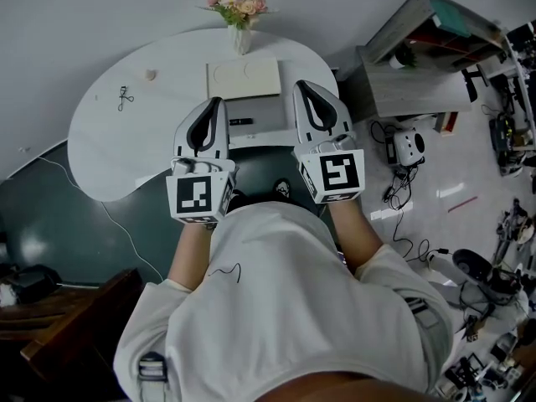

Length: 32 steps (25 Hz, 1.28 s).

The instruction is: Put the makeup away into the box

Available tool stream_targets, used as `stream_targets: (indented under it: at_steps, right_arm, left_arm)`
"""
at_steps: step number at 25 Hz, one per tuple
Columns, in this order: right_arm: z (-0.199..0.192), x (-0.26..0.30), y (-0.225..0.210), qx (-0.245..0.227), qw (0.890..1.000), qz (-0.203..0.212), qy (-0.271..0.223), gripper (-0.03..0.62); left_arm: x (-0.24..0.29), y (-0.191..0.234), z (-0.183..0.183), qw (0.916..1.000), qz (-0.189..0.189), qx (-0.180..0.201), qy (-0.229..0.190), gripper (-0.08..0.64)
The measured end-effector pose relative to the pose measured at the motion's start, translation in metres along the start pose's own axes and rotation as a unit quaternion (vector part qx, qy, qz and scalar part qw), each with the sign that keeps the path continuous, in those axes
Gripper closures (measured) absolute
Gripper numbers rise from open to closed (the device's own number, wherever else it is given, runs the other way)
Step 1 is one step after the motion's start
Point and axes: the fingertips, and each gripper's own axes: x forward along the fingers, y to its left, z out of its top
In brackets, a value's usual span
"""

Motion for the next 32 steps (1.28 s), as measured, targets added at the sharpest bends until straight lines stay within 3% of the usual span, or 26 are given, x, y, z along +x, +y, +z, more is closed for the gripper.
stream_targets:
  at_steps: [9,32]
  right_arm:
    - [-0.008,0.005,0.003,0.002,1.000,0.003,0.011,0.595]
    - [-0.031,0.019,0.022,-0.007,0.997,0.067,0.043,0.595]
  left_arm:
    - [-0.005,0.012,-0.006,0.9998,0.015,0.000,0.009,0.538]
    - [-0.004,0.022,-0.028,0.9986,0.038,-0.021,0.030,0.538]
